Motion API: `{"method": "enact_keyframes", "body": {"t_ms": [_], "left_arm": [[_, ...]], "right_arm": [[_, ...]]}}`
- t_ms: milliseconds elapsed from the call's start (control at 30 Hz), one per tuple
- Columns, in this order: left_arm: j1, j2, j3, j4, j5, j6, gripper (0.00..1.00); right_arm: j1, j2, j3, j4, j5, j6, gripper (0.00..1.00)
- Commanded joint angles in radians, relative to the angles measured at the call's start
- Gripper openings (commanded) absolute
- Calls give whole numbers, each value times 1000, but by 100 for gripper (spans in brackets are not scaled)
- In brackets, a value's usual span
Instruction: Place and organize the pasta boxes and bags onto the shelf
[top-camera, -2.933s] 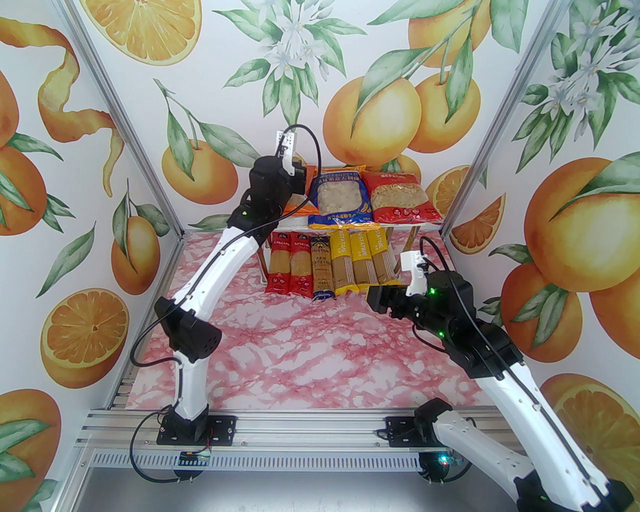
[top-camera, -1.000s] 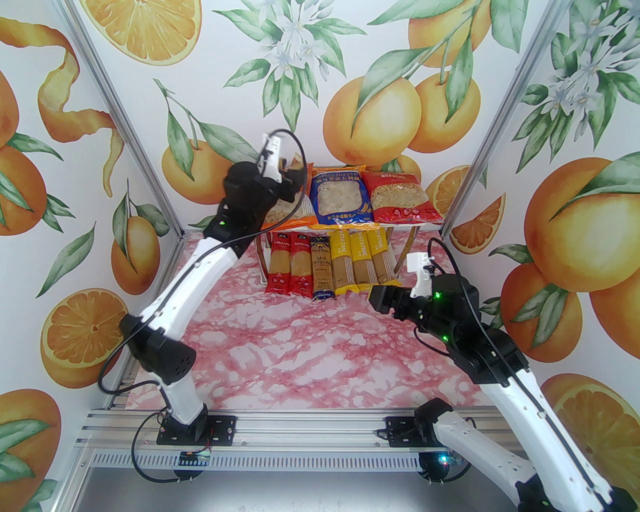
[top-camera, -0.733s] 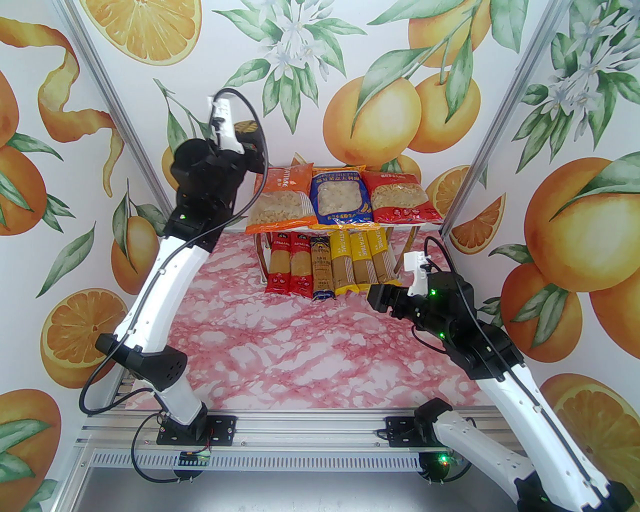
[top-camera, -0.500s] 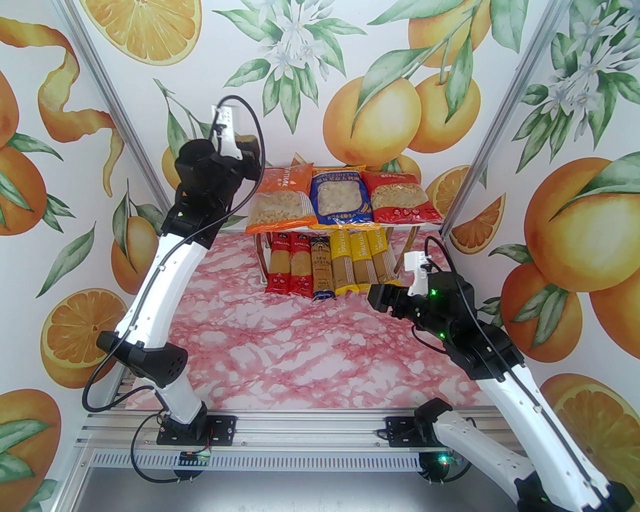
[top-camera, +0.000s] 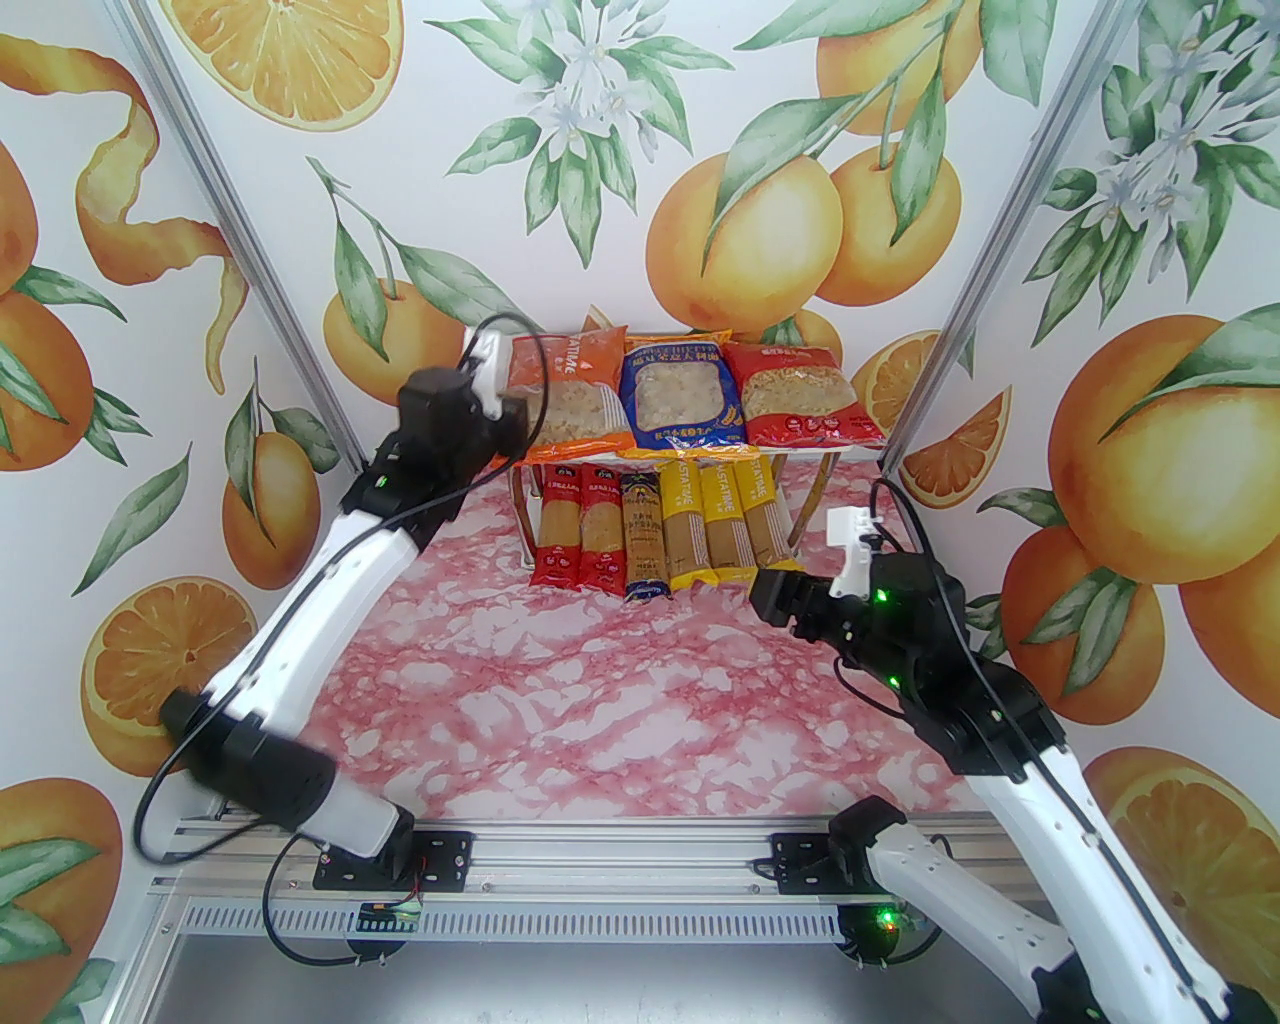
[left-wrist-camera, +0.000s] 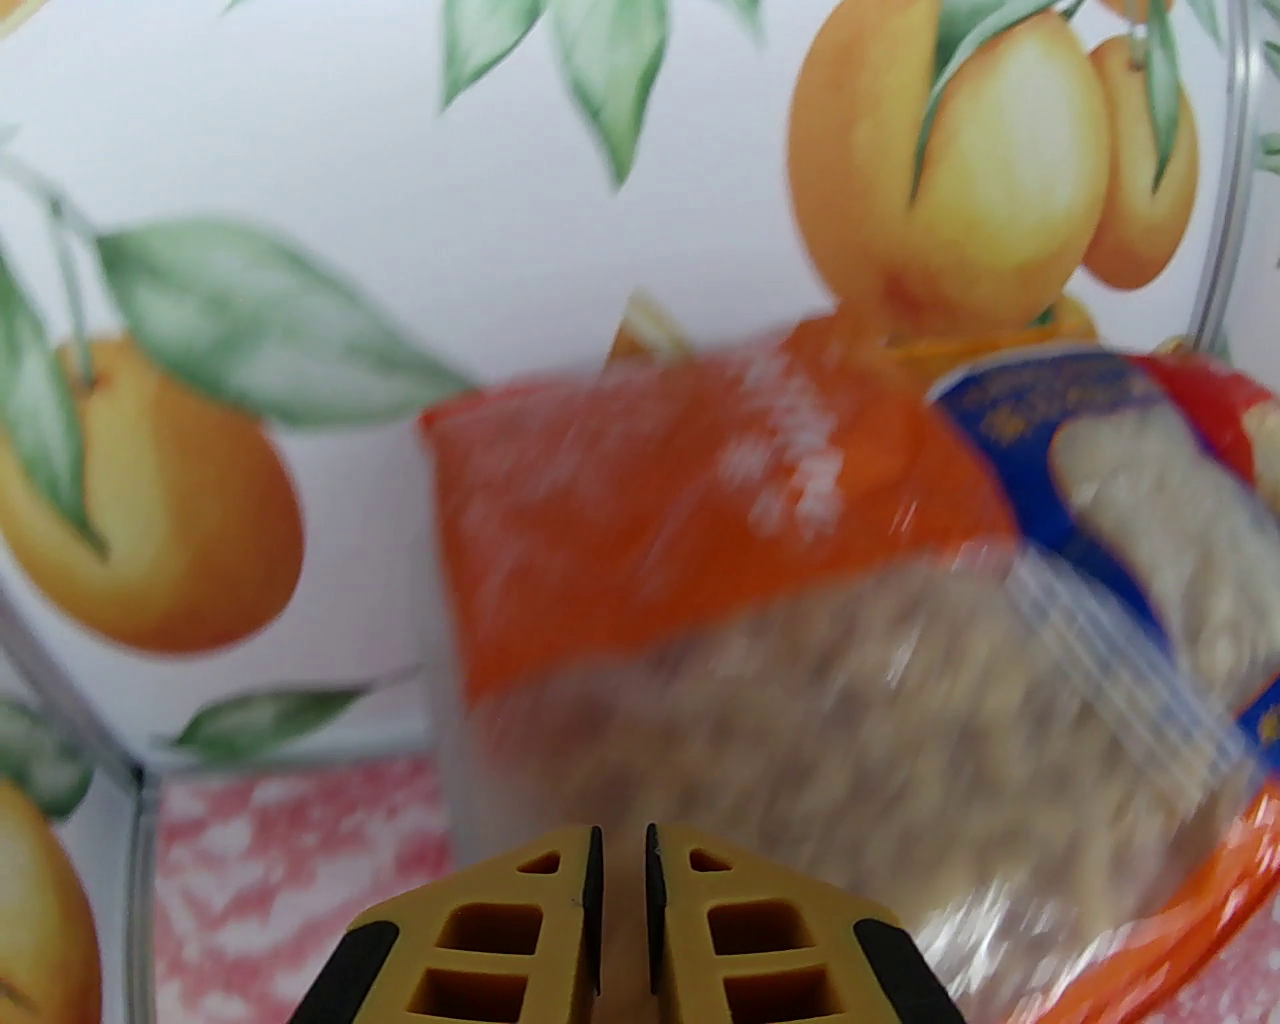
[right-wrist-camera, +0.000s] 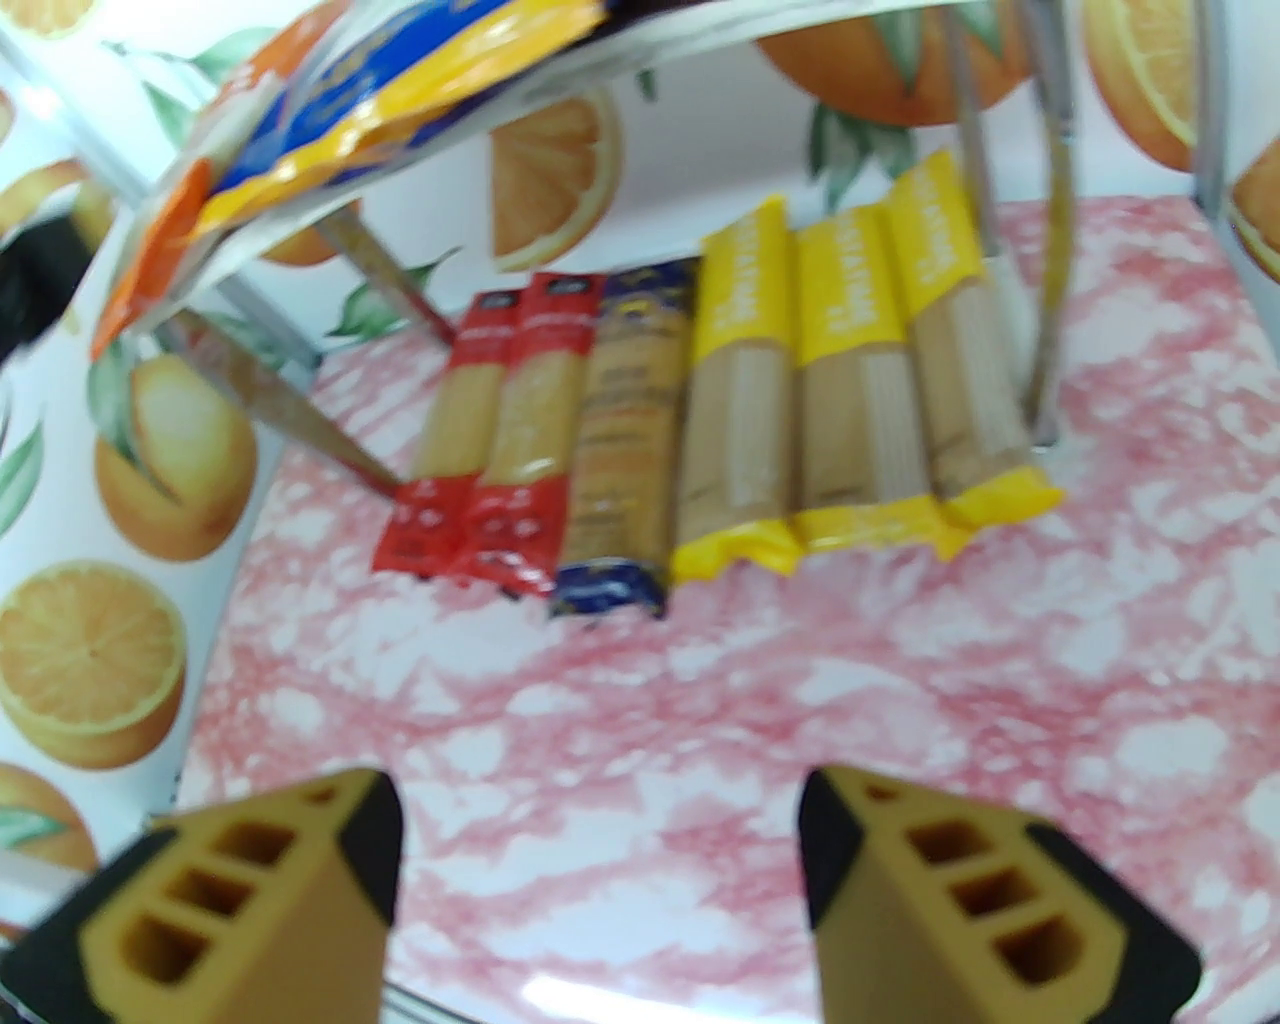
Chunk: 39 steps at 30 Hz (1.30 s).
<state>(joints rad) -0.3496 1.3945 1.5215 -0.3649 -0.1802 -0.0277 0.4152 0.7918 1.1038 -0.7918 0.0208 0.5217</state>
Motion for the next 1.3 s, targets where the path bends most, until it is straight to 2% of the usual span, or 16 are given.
{"method": "enact_keyframes", "body": {"t_ms": [0, 67, 133, 200, 300, 367, 433, 500, 600, 733, 833, 1267], "left_arm": [[47, -211, -148, 44, -82, -9, 23], [80, -298, -249, 47, -106, -2, 27], [122, -380, -362, 80, -128, 12, 36], [163, -438, -466, 121, -158, 14, 51], [216, -481, -585, 150, -213, -5, 81], [241, -477, -620, 126, -235, -31, 91], [247, -459, -672, 152, -257, -25, 98], [264, -430, -726, 204, -272, -24, 100], [294, -356, -802, 328, -236, -4, 100], [323, -234, -827, 420, -167, 11, 100], [327, -150, -847, 535, -96, 79, 100], [334, 109, -1130, 1261, 70, 111, 100]], "right_arm": [[-21, -16, -19, -85, 124, 26, 71], [-34, -52, -69, -66, 150, 51, 73], [-52, -90, -119, -51, 201, 80, 78], [-65, -120, -163, -36, 251, 95, 83], [-86, -137, -205, -21, 296, 103, 91], [-97, -127, -217, -16, 306, 96, 99], [-111, -107, -221, -11, 309, 90, 100], [-126, -84, -227, 6, 301, 84, 100], [-139, -72, -253, 52, 280, 83, 100], [-145, -73, -293, 106, 260, 72, 100], [-149, -69, -307, 122, 263, 62, 100], [-167, -99, -368, 155, 323, 45, 100]]}}
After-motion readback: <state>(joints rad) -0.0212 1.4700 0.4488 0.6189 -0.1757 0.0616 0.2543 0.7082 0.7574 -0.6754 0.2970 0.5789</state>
